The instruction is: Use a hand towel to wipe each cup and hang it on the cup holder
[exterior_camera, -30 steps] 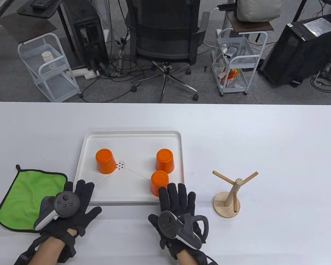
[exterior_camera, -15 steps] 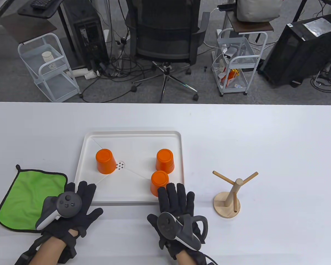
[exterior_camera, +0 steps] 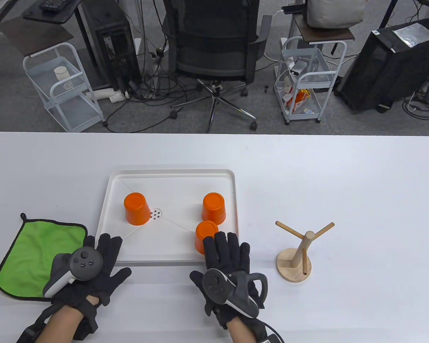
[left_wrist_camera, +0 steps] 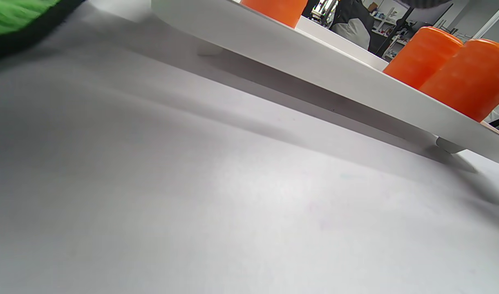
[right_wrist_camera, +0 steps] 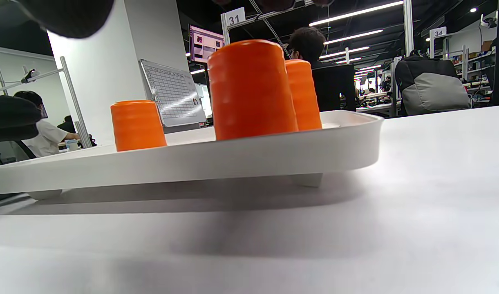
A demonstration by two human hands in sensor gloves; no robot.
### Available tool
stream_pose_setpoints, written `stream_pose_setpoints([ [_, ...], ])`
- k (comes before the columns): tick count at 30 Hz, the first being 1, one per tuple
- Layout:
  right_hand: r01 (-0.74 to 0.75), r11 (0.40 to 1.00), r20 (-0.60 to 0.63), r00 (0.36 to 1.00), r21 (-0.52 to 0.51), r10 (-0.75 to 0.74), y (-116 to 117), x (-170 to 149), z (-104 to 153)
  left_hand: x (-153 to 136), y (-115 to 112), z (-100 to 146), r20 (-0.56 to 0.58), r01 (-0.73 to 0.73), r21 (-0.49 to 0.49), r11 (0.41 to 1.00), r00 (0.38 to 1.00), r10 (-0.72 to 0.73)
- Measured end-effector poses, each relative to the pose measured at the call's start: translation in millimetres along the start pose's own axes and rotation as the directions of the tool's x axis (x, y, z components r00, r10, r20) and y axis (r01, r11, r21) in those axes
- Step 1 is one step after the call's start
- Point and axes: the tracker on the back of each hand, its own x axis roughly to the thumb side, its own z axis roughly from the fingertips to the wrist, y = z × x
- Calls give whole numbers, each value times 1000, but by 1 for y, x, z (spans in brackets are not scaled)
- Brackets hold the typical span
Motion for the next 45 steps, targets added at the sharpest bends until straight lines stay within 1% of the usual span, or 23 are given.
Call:
stream_pose_setpoints([
  [9,-56,998,-2,998,39,56,-2,7,-31,-3,3,1,-3,-23,-1,1000,1000,23],
  [13,-96,991,-22,995,97,99,-3,12,-46,-5,5,1,-4,-39,-4,999,999,39],
  [18,-141,982,-37,988,129,147,-4,16,-62,-6,6,1,-3,-45,-5,999,999,45],
  [23,-160,974,-52,984,163,171,-3,17,-74,-6,6,1,-3,-45,-5,999,999,45],
  [30,-175,966,-55,980,189,189,3,22,-84,-5,6,2,-2,-55,-9,998,998,55],
  [34,-185,964,-55,978,190,199,8,24,-86,-7,7,2,-1,-75,-16,997,997,75],
  [36,-201,964,-54,976,174,213,9,25,-86,-8,8,3,-1,-78,-17,997,997,78],
  [41,-186,974,-47,980,129,193,5,26,-84,-8,9,3,1,-82,-15,997,997,82],
  [45,-151,987,-37,987,62,154,-3,25,-78,-9,10,3,3,-83,-13,996,997,83],
])
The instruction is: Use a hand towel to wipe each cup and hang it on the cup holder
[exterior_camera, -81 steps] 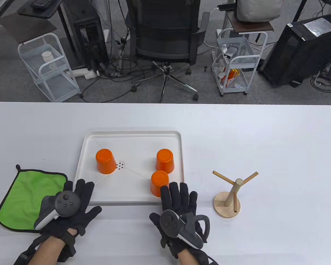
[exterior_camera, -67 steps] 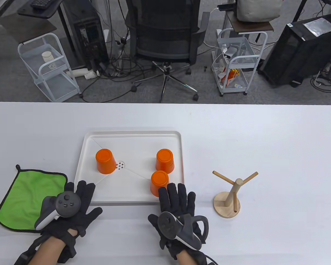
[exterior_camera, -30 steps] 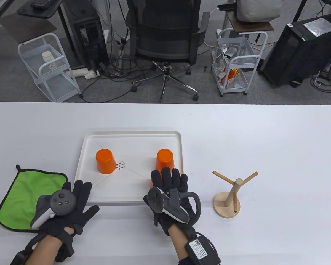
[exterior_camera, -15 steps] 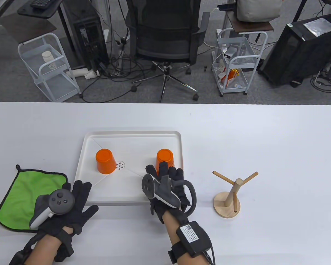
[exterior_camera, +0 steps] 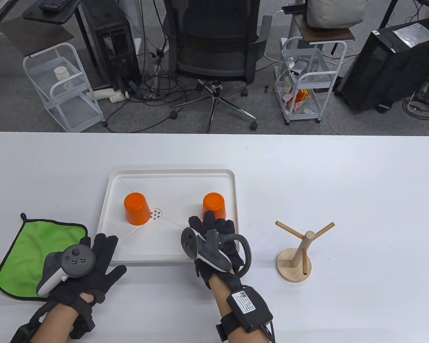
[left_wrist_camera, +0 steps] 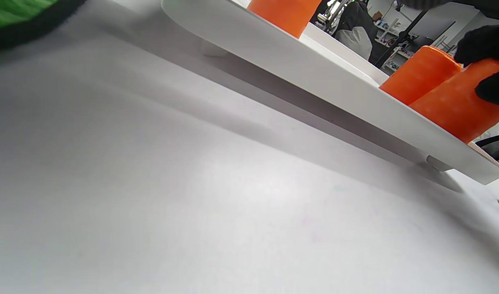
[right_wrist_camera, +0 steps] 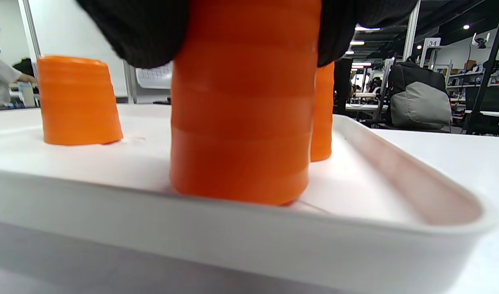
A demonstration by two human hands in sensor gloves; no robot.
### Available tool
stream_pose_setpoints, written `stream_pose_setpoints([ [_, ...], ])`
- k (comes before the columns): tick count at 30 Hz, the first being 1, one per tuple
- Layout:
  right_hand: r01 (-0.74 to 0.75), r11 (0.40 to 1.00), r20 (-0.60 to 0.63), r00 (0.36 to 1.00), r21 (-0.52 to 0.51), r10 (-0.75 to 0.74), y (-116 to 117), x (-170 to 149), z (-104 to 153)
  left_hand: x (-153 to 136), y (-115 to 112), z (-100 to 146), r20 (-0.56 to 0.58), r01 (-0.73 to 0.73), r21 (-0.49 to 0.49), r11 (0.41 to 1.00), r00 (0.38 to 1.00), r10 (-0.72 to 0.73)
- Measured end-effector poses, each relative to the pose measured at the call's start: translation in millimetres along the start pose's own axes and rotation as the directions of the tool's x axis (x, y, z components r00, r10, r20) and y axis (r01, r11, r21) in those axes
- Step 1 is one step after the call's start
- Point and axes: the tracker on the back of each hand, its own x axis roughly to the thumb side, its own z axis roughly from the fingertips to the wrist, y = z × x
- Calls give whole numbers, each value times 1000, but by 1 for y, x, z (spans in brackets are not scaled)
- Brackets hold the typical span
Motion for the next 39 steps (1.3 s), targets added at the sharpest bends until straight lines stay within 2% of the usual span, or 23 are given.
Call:
stream_pose_setpoints([
  [10,196,968,71,980,-157,-187,-20,-6,29,-2,1,1,-4,-11,3,1000,1000,11],
  [16,400,902,96,916,-159,-389,-17,-13,49,-2,1,1,-5,-12,5,1000,1000,12],
  [23,568,808,93,823,-159,-560,-7,-22,61,-3,0,2,-19,-8,5,1000,1000,9],
  [33,686,717,91,727,-123,-680,6,-26,66,-12,5,5,-40,-32,26,999,999,33],
  [39,733,669,86,679,-121,-729,7,-30,67,-29,23,12,-112,14,81,997,994,-5],
])
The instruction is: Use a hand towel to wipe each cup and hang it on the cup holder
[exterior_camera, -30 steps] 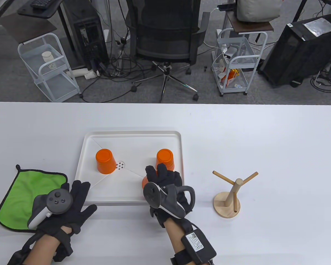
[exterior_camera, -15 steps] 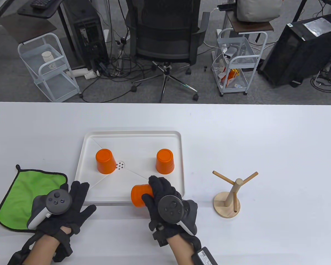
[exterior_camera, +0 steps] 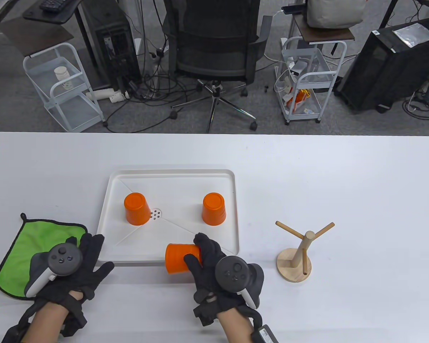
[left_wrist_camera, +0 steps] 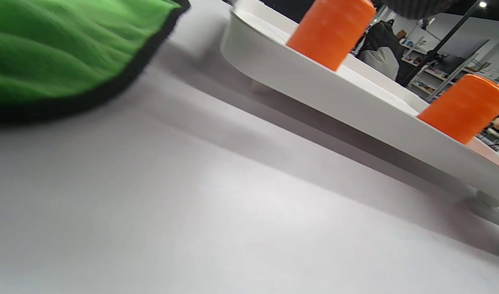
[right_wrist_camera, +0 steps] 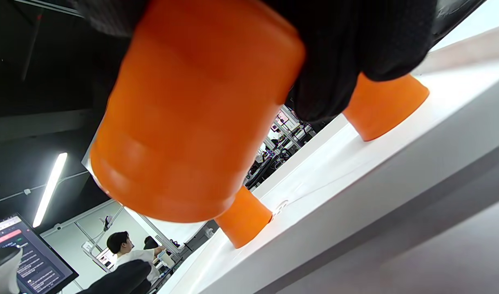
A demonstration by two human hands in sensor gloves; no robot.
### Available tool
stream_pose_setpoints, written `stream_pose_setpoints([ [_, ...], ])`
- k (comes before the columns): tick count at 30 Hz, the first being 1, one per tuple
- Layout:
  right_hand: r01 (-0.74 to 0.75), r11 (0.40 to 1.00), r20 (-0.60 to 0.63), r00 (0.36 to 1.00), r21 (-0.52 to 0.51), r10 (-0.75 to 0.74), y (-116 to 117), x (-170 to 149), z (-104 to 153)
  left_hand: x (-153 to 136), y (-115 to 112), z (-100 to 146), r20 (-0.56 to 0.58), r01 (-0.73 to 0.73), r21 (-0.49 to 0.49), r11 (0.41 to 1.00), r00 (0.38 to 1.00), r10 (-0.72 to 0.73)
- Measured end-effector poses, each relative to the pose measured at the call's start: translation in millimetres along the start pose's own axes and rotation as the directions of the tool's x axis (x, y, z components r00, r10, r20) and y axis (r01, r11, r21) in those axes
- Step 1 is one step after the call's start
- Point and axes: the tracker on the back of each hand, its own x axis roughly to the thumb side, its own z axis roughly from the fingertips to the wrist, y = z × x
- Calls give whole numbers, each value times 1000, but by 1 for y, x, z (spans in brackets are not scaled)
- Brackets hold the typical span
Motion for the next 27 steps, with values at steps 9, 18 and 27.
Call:
stream_pose_setpoints([
  [9,33,999,5,999,-14,-33,-4,-2,-1,-47,18,15,-136,237,-123,964,958,-253],
  [18,56,998,20,998,-23,-56,-7,-1,1,-64,1,12,-184,321,-291,901,906,-382],
  [27,72,997,21,997,-15,-72,-6,-1,2,-78,-16,2,-214,253,-389,886,910,-354],
])
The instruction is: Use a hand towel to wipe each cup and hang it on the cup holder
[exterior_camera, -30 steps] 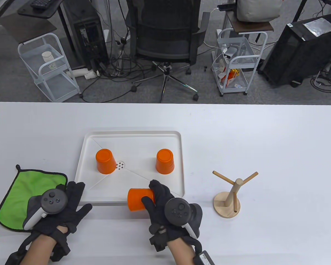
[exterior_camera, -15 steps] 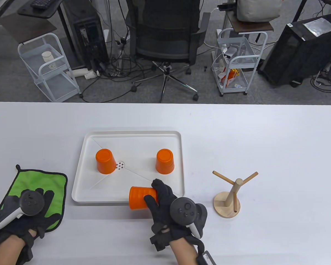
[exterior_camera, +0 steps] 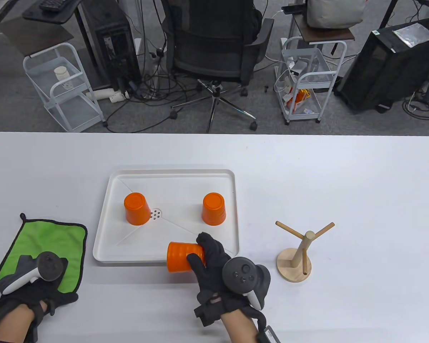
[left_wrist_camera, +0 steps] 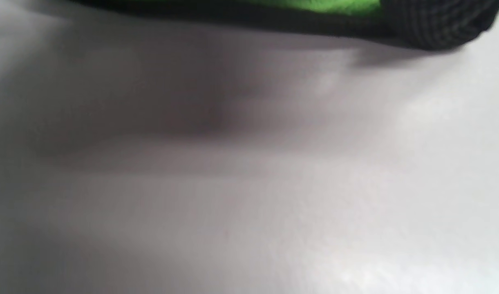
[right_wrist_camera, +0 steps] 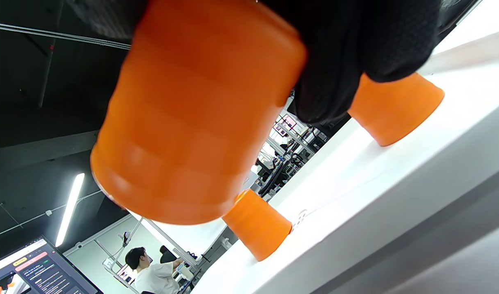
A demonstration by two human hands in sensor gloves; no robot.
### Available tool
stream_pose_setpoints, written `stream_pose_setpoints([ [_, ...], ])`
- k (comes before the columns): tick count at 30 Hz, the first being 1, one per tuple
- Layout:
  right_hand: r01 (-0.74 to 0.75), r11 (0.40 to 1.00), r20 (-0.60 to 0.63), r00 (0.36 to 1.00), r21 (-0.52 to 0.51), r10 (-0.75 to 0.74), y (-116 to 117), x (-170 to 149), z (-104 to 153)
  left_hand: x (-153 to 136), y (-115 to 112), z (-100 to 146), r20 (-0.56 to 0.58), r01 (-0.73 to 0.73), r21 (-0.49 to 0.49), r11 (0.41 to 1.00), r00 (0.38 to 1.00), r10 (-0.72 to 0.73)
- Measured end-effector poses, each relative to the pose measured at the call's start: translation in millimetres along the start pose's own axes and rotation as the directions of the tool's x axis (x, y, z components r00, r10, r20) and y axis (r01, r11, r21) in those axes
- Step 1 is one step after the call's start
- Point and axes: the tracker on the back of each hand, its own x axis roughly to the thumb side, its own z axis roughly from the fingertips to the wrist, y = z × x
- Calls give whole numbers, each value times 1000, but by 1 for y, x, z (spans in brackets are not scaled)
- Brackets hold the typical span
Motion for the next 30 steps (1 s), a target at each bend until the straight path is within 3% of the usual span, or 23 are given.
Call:
stream_pose_setpoints([
  [12,-1,1000,8,1000,5,0,2,1,1,5,12,5,-120,-1,267,964,992,34],
  [20,6,1000,9,1000,9,-6,2,2,2,2,32,20,-27,-214,389,896,970,243],
  [25,23,1000,23,999,17,-24,4,6,4,1,45,36,137,-466,408,785,881,453],
  [30,31,999,38,999,31,-32,7,10,5,7,47,49,333,-704,302,643,709,621],
])
